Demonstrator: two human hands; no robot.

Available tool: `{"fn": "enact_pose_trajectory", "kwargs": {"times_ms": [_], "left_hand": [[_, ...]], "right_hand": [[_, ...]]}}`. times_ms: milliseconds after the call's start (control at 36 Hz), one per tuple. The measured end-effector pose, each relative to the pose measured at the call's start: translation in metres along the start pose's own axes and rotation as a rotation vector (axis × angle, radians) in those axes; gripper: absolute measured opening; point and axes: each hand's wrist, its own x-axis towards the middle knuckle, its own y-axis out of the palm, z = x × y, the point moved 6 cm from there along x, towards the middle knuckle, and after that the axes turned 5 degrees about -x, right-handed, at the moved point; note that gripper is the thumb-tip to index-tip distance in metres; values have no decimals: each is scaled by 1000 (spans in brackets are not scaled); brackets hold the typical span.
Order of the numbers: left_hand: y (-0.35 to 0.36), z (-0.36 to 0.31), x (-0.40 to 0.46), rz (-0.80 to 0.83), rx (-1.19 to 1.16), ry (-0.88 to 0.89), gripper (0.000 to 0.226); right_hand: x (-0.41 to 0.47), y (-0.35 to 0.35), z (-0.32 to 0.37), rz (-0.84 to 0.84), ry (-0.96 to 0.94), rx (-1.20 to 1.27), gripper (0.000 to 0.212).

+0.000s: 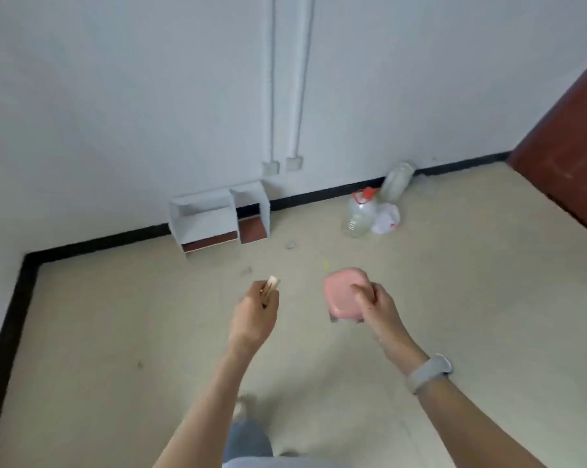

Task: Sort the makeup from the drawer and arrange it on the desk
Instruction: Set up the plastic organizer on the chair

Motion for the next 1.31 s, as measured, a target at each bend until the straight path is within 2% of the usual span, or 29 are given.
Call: {"fn": "enact_pose_trajectory", "kwargs": {"times_ms": [139, 250, 417, 611, 889, 1111, 1306], "left_hand": [[133, -118, 28, 269, 83, 235, 16], [238, -188, 45, 499, 116, 350, 13], [388, -283, 86, 683, 163, 464, 10], [540, -398, 112, 888, 157, 525, 10], [737, -515, 52, 1236, 258, 670, 15], [899, -593, 26, 1271, 327, 756, 13], [1035, -697, 1, 1289, 241, 596, 10]], "right_hand": [[7, -143, -59, -329, 102, 134, 17], [16, -233, -96, -554, 207, 235, 18], [64, -353, -136, -760, 317, 315, 19], [108, -476, -151, -911, 454, 341, 19], [122, -624, -205, -1132, 587, 408, 16], [191, -773, -281, -1173, 556, 512, 22], [247, -926, -313, -1161, 523, 573, 21]]}}
